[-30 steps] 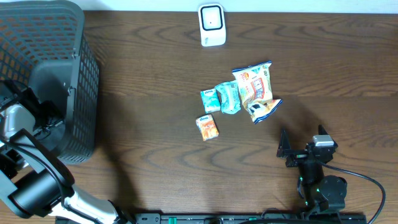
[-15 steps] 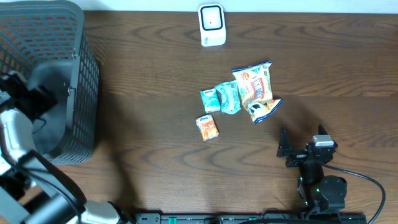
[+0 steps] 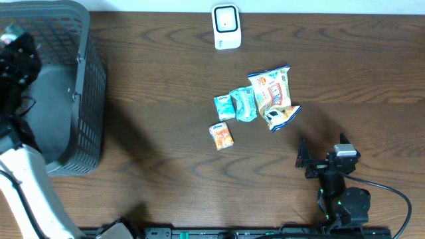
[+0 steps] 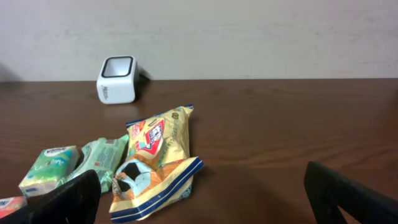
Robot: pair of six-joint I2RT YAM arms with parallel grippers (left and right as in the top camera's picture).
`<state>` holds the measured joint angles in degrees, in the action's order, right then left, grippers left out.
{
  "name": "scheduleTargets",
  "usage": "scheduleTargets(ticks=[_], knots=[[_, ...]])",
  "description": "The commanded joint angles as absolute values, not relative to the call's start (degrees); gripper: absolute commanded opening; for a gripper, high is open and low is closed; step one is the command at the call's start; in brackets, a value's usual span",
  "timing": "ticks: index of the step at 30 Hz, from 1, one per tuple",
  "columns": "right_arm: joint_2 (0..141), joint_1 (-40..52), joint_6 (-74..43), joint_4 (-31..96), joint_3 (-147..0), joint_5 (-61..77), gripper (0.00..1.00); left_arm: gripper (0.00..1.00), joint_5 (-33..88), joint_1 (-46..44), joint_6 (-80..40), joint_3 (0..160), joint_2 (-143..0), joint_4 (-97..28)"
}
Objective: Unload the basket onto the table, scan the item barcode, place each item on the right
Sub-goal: 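Lift the Zam-Buk tin out and turn it toward the scanner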
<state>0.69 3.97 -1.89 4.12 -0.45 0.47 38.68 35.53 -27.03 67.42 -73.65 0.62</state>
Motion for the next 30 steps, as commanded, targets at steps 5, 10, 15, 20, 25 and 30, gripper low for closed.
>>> scheduleTargets(ticks=[5,10,15,20,25,30], knots=[[0.4,3.6,-1.2,4.3,-0.3,0.4,0.99,0.47,45.0,19.0,-31.6,67.5,-72.1,-0.2],[0.4,3.6,-1.2,4.3,-0.3,0.4,0.99,0.47,39.8,7.2,-23.0,67.5,-72.8,-8.1],[0.4,3.6,-1.2,4.3,-0.3,0.4,0.99,0.47,19.1,-3.9,-18.4,67.4,-73.7,-18.5],[0.4,3.6,-1.2,4.3,-0.3,0.4,0.99,0.47,5.8,-13.0,-18.4,67.4,-77.1,-25.6],[0.4,3.6,-1.2,4.3,-0.3,0.4,0.99,0.47,2.9,-19.0,-18.5,67.4,-84.4,-26.5],[0.4,3.6,-1.2,4.3,-0.3,0.4,0.99,0.48,2.2,-21.4,-18.5,67.4,-93.3,-24.3]])
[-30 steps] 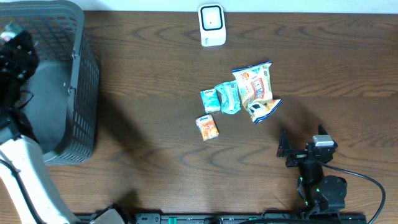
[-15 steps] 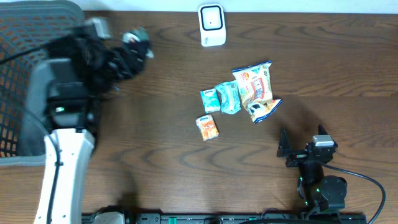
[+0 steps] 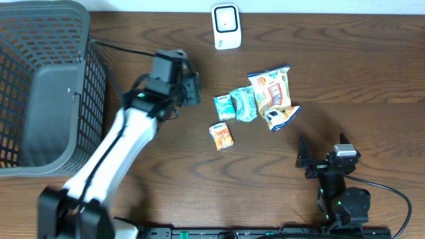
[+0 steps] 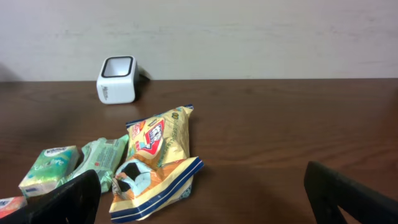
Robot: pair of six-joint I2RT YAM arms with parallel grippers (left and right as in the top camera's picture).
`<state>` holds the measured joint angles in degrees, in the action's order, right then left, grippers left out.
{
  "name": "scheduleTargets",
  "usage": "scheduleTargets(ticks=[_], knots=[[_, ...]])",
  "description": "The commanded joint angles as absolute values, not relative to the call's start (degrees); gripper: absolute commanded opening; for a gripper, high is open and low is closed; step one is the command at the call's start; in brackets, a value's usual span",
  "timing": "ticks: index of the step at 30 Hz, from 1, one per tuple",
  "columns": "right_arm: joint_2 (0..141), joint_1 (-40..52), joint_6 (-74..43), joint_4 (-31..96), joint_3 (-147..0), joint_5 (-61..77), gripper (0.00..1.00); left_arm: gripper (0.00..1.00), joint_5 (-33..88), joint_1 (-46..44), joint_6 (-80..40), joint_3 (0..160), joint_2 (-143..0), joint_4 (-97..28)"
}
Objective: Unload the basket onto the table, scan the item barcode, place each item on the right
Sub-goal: 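Lift the Zam-Buk tin out and turn it toward the scanner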
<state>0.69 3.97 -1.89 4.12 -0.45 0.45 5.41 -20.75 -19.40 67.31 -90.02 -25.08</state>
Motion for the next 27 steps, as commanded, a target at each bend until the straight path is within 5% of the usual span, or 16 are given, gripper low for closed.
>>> scheduleTargets(ticks=[1,17,20,27], knots=[[0.4,3.6,-1.2,4.3,-0.3,0.4,0.99,0.48,2.1,-21.5,-18.5,67.4,-94.9,-23.8],[0.4,3.6,-1.2,4.3,-0.3,0.4,0.99,0.54,6.0,-22.7,-21.3,67.4,-104.2,-22.2],[0.4,3.6,-1.2,4.3,-0.3,0.4,0.99,0.78,6.0,-23.9,-21.3,67.4,-104.2,-22.4],[0.4,3.6,-1.2,4.3,-0.3,0.4,0.99,0.87,6.0,-25.8,-21.2,67.5,-103.9,-21.5]])
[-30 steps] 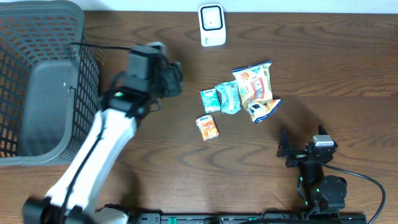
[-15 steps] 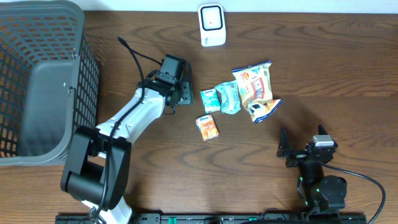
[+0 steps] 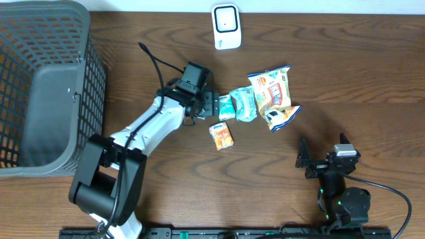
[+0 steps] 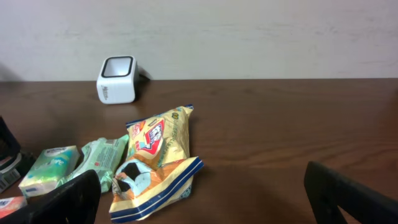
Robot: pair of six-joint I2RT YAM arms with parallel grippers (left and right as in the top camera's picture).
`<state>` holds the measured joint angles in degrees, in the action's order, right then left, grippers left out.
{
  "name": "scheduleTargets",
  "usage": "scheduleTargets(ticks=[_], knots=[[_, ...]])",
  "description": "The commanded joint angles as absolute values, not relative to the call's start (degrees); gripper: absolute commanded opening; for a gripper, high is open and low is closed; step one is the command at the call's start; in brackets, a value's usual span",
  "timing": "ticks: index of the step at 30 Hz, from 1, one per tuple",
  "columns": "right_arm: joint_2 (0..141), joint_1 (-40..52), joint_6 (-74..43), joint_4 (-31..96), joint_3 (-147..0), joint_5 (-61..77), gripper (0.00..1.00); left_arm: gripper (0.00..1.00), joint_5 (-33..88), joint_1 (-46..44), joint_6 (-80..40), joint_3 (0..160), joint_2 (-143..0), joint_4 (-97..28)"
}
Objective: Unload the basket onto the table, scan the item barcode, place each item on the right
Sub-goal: 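Lift the Zam-Buk tin out and turn it toward the scanner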
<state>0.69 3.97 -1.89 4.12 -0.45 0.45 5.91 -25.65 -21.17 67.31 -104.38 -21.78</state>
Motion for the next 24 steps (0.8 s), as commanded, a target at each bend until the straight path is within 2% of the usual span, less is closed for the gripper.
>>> scheduleTargets(ticks=[1,11,18,19,20,24], knots=[[0.4,3.6,-1.2,4.3,-0.3,0.4,0.99,0.87,6.0,-25.8,-21.2,67.6,-103.6,-21.6],[0.4,3.6,-1.2,4.3,-0.3,0.4,0.99,0.87,5.2,-22.4,-14.5,68.2,-88.8,-23.8],[0.4,3.6,-1.2,4.3,-0.3,0.4,0.99,0.89,1.0,-19.8,-10.9,68.2,-76.2,-32.7],[0.4,3.6,-1.2,4.3,-0.3,0.4,0.99,0.89,0.4,-19.6,-10.7,68.2,-75.4,-34.0],[0.4,3.6,-1.2,4.3,-0.3,0.4,0.99,0.97,-0.6,-19.6,-10.7,68.2,-74.4,-35.5],[0.4,3.6,-1.2,4.3,-0.3,0.4,0.99,0.99,-3.2,-19.6,-10.7,68.2,-72.1,-40.9]])
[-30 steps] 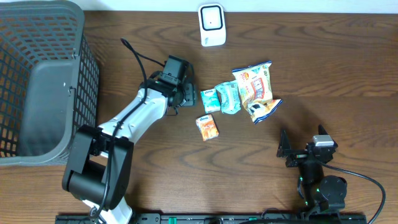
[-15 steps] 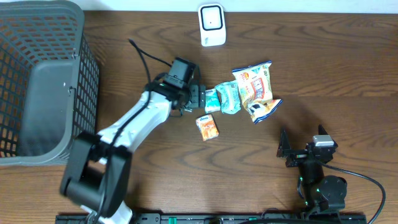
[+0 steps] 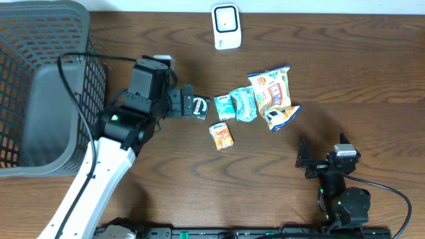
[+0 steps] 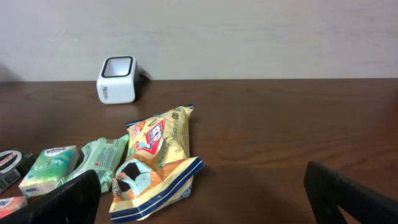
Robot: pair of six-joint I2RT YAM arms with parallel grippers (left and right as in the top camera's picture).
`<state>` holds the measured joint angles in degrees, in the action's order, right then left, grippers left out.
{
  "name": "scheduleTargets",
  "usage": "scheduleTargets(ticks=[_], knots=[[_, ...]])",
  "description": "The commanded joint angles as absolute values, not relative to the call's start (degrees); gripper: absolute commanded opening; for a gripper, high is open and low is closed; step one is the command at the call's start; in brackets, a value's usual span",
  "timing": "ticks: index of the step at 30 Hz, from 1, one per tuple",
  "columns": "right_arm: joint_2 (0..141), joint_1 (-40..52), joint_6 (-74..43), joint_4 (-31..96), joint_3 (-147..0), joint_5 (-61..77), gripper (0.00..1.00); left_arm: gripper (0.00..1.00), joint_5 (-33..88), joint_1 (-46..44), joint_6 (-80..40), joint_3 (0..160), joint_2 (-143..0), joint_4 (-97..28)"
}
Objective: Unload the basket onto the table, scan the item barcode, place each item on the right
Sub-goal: 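Lift the Zam-Buk tin out and turn it toward the scanner, then release the green tin on the table left of the packets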
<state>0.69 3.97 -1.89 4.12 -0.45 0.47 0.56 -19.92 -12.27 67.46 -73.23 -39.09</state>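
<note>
The white scanner (image 3: 226, 26) stands at the table's back edge, also seen as the scanner (image 4: 117, 79) in the right wrist view. At mid-table lie a teal tissue pack (image 3: 224, 106), a green wipes pack (image 3: 244, 103), a yellow snack bag (image 3: 271, 87), a blue-edged bag (image 3: 282, 117) and an orange pack (image 3: 222, 135). My left gripper (image 3: 199, 107) hovers just left of the teal pack; its jaw state is unclear. My right gripper (image 4: 199, 205) rests open near the front edge, holding nothing.
A large grey mesh basket (image 3: 80, 86) fills the left end of the table. The left arm (image 3: 106, 159) stretches from the front left toward the items. The right arm's base (image 3: 342, 199) sits at the front right.
My left gripper was against the teal tissue pack's left side and now sits slightly farther left of it, with the arm standing differently. The packs and the right arm have not moved.
My left arm was at first over the basket at the far left. Then its gripper was between the basket and the packs, then right at the teal pack, and now a little left of it. All items stayed in place; the right gripper stayed open.
</note>
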Motion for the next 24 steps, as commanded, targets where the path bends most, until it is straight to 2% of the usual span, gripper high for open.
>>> scheduleTargets(ticks=[1,5,10,24], knots=[[0.4,3.6,-1.2,4.3,-0.3,0.4,0.99,1.0,-5.4,-19.6,-10.8,68.2,-72.0,-42.1],[0.4,3.6,-1.2,4.3,-0.3,0.4,0.99,1.0,-11.2,-17.7,-15.4,68.2,-71.9,-43.2],[0.4,3.6,-1.2,4.3,-0.3,0.4,0.99,1.0,-11.1,-12.1,-20.8,68.2,-72.0,-43.9],[0.4,3.6,-1.2,4.3,-0.3,0.4,0.99,0.99,-11.2,-8.7,-20.6,68.2,-72.3,-49.9]])
